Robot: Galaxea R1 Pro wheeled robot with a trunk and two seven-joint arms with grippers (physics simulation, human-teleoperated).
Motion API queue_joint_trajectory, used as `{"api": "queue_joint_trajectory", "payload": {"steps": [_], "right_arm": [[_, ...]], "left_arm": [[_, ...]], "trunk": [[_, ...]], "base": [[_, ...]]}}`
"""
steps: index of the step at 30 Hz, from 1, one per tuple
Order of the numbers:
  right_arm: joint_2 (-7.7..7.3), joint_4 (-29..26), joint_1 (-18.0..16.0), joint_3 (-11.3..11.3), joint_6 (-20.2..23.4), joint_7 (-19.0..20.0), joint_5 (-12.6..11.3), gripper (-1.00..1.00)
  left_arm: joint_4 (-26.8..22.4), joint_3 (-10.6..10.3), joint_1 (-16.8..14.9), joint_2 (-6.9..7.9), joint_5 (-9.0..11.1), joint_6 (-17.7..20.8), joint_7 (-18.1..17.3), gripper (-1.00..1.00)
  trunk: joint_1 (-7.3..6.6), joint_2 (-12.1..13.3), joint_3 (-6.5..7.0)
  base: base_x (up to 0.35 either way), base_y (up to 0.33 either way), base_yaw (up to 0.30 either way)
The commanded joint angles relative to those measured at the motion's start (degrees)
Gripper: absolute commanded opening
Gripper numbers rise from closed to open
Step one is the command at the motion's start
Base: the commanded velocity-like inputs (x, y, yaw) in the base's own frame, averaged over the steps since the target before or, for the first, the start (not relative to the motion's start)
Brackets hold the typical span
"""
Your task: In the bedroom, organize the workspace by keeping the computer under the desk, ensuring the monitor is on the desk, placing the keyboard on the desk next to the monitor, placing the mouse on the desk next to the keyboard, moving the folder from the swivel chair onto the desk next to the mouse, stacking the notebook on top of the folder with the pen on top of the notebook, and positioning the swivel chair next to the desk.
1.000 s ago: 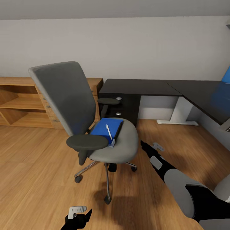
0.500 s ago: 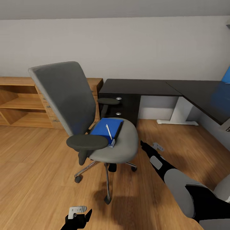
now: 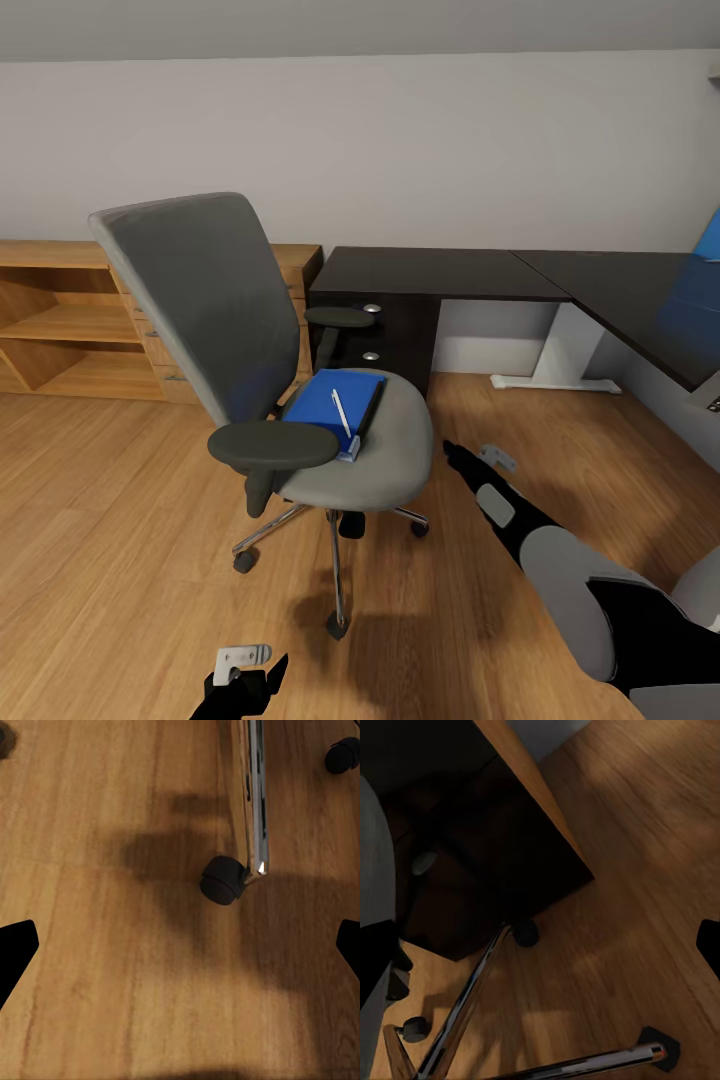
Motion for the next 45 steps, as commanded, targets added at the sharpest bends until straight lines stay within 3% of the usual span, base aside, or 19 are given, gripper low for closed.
{"api": "queue_joint_trajectory", "payload": {"steps": [1,8,14,31,32,35,45], "right_arm": [[0.02,-0.4,0.0,-0.5,0.3,0.4,-0.3,1.0],[-0.2,-2.3,0.0,-0.7,3.3,0.4,-1.8,1.0],[-1.26,-2.8,0.0,-0.6,4.5,0.5,-3.5,1.0],[-1.64,-2.9,0.0,-0.7,5.0,0.5,-3.8,1.0],[-2.2,-2.9,0.0,-0.7,8.3,2.6,-3.8,1.0],[-2.75,-2.9,0.0,-0.7,10.7,5.6,-3.8,1.0],[-3.8,-2.8,0.0,-0.6,13.8,13.8,-3.8,1.0]], "left_arm": [[0.0,0.2,0.0,-0.07,0.4,0.3,-0.5,1.0],[0.0,0.2,0.0,-0.07,0.4,0.4,-0.5,1.0],[0.0,0.2,0.0,-0.02,0.4,0.3,-0.5,1.0],[0.0,0.2,0.0,-0.01,0.4,0.3,-0.5,1.0],[0.0,0.2,0.0,-0.02,0.4,0.3,-0.5,1.0],[0.0,0.2,0.0,-0.04,0.4,0.3,-0.5,1.0],[0.1,0.2,0.0,-0.08,0.4,0.3,-0.5,1.0]], "trunk": [[-0.01,0.0,-0.05],[-0.01,0.0,-0.05],[-0.01,0.0,-0.05],[-0.01,0.0,-0.05],[-0.01,0.0,-0.05],[-0.01,0.0,-0.05],[-0.01,0.0,-0.05]], "base": [[0.0,0.0,0.0],[0.0,0.0,0.0],[0.0,0.0,0.0],[0.0,0.0,0.0],[0.0,0.0,0.0],[0.0,0.0,0.0],[0.0,0.0,0.0]]}}
